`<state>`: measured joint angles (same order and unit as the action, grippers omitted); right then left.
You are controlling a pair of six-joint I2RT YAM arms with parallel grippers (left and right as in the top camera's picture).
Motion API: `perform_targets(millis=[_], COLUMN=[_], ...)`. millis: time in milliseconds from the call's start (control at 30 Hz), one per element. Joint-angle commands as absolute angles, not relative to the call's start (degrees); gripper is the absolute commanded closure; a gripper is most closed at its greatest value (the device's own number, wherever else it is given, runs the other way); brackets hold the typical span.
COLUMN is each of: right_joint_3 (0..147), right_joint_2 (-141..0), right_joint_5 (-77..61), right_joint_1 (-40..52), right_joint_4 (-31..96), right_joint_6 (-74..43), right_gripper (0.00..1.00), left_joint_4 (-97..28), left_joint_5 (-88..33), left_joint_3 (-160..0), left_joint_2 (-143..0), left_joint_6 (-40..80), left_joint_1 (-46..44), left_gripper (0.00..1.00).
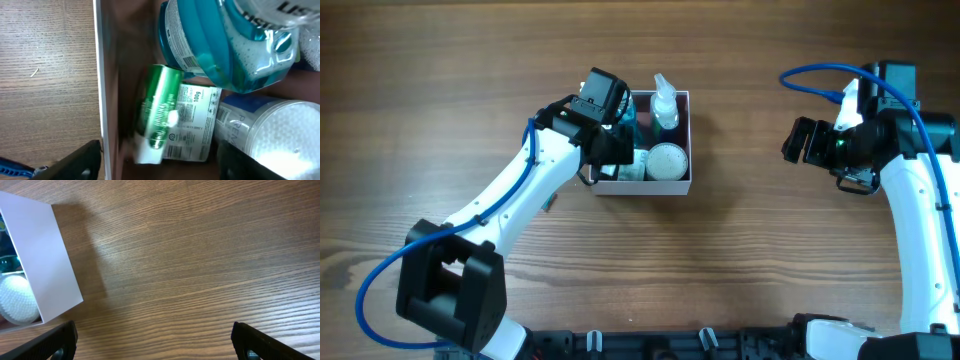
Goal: Pack container
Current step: 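Move left gripper left to the blue razor on the table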
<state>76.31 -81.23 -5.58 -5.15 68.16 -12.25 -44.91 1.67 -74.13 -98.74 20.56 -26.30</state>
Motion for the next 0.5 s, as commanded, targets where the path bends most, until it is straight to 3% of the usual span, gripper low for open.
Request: perform_targets(millis=[0,133,367,467], right_joint_3=[76.03,76.03,76.03,76.03], right_joint_2=[-81.54,-81.54,-81.54,-81.54], right_joint_5=[-6.11,-6.09,-6.11,-6.24], right_joint_1=[-5.21,-5.21,-5.21,-5.21], right_joint_4=[68.2,68.2,68.01,68.01], right_joint_6=[-11.55,-11.53,-11.55,-11.57], right_gripper=[0.0,0.0,0.0,0.0], left_joint_4=[-45.47,-49.19,-59.61,-63.99], left_joint_5=[2.74,7.07,7.6,7.44], left_joint_3=[-75.57,-75.9,-75.88,-74.87], left_joint_2=[-96.25,-90.35,-79.33,-80.25], left_joint_6=[19.94,28.56,52.05,57.19], left_joint_1=[-25.43,-21.85,-7.68,-1.98], left_gripper=[0.28,0.36,0.32,0.26])
